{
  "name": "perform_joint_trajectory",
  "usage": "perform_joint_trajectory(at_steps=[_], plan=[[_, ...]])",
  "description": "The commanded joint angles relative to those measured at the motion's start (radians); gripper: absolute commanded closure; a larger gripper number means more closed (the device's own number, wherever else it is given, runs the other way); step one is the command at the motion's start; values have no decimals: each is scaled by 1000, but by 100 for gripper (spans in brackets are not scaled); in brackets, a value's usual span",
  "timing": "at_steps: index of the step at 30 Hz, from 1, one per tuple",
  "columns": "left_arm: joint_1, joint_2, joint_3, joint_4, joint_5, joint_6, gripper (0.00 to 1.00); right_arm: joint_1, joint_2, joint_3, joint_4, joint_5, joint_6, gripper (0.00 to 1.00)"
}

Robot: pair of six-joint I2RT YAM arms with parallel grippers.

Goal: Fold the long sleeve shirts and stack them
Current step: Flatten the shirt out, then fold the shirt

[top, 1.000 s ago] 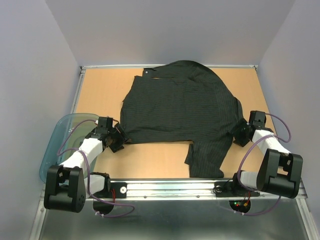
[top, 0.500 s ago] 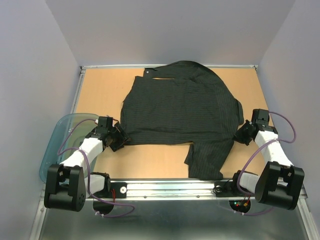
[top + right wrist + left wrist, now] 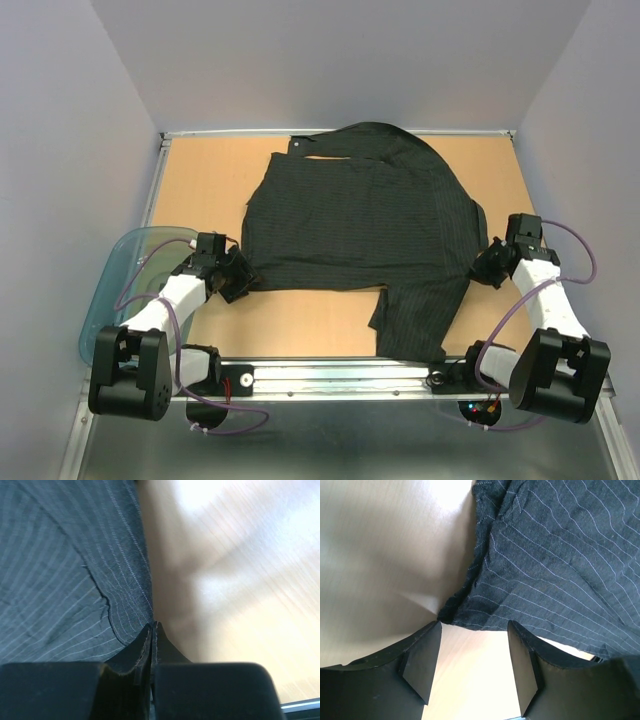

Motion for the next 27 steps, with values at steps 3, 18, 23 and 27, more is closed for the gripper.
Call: perform_joint_trajectory(at_steps=[3,18,23,27], plan=[[3,32,2,-44,-69,-23,35,-5,-14,100,-14,-33,-12,99],[3,86,23,-90,-180,-37,76,-5,-13,106,3,-64,-7,99],[2,93,36,-102,-157,-21,100,-4,-19,110,3,-55,-12,99],[0,41,80,-169,-111,-8,100,-3,-28,109,0,-53,-10,99]])
